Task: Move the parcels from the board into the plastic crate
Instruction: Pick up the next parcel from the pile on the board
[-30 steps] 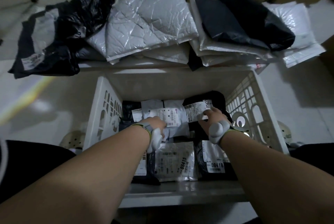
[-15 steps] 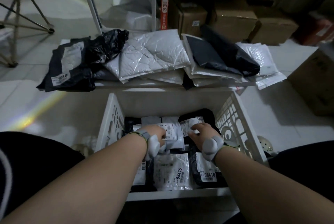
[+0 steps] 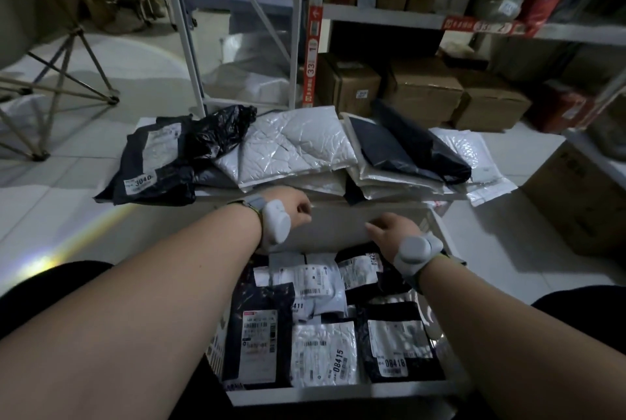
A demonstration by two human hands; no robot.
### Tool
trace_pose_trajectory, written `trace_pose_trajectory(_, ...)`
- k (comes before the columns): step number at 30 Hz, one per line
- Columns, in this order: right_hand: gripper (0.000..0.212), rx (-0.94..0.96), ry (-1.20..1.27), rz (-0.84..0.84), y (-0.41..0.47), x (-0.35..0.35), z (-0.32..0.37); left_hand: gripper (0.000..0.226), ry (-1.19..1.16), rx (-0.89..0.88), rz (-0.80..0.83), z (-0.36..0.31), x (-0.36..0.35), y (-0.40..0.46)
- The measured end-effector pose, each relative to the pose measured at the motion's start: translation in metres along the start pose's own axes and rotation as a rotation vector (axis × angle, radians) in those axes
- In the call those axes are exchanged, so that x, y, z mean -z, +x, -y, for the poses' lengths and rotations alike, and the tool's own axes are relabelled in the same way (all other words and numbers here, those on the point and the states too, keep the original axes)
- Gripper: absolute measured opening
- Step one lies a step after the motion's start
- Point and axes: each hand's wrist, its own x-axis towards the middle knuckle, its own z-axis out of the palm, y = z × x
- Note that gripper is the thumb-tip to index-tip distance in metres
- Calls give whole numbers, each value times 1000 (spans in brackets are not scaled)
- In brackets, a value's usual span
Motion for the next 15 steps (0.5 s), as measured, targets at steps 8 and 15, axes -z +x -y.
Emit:
trace_pose_trajectory(8, 31, 89, 24, -46, 14, 18, 50, 31, -8, 18, -80, 14, 51, -10)
trace_pose_trajectory(15, 27, 144, -87, -19, 25, 14, 93, 34, -70, 128, -145, 50, 75, -22)
